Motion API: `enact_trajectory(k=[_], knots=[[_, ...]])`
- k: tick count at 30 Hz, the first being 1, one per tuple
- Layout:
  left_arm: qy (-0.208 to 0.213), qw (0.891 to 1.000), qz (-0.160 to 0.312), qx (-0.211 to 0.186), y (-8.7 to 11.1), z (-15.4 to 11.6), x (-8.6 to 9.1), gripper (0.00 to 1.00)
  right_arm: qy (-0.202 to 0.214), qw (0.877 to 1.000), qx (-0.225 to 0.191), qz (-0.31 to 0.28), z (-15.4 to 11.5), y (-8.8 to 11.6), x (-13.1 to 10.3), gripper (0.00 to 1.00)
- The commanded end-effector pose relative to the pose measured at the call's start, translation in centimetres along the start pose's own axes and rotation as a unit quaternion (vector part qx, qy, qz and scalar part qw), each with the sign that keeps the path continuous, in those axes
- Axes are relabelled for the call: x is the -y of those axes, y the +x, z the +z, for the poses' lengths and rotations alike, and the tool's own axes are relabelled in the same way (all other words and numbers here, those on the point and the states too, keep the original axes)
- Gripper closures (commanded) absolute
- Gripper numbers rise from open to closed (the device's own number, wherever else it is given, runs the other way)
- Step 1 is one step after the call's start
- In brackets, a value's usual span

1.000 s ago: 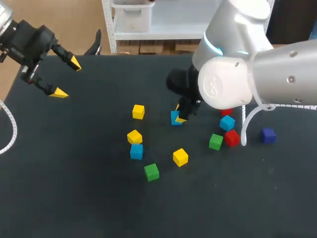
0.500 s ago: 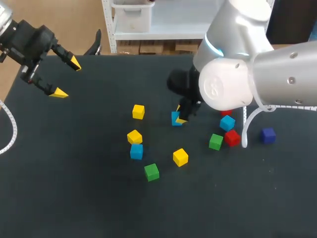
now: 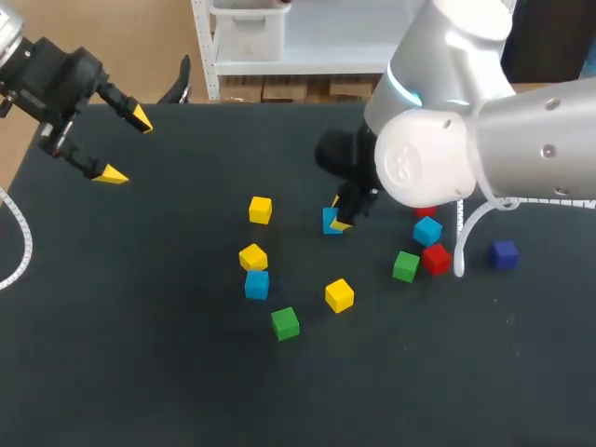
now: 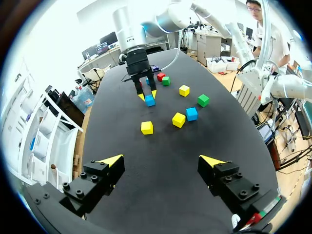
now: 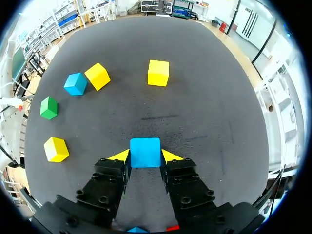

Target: Place the blue cubes, place green cubes on the blue cubes, place the yellow cubes on the green cubes, then place the red cubes on the yellow cubes, and place purple cube on the red cubes.

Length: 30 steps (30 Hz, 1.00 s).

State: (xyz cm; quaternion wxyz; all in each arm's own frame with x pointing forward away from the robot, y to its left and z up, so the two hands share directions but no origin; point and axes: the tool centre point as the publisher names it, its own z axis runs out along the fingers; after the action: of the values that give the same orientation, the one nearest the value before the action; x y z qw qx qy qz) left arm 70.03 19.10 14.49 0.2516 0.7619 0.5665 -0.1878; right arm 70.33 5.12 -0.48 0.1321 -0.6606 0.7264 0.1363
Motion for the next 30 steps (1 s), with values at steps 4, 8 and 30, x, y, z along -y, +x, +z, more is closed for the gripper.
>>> enact_trajectory(k=[4, 8, 30], knots=[[-0.001, 1.0, 0.001, 0.0, 0.04, 0.01, 0.03, 0.0, 0.0, 1.0, 0.002, 0.001, 0.07, 0.01, 0.14, 1.0], [-0.001, 1.0, 0.001, 0.0, 0.04, 0.01, 0.03, 0.0, -0.002, 1.0, 0.001, 0.003, 0.13, 0.07, 0.12, 1.0], [-0.001, 1.0, 0.001, 0.0, 0.04, 0.01, 0.03, 0.0, -0.002, 1.0, 0.005, 0.006, 0.21, -0.06, 0.55, 0.85]])
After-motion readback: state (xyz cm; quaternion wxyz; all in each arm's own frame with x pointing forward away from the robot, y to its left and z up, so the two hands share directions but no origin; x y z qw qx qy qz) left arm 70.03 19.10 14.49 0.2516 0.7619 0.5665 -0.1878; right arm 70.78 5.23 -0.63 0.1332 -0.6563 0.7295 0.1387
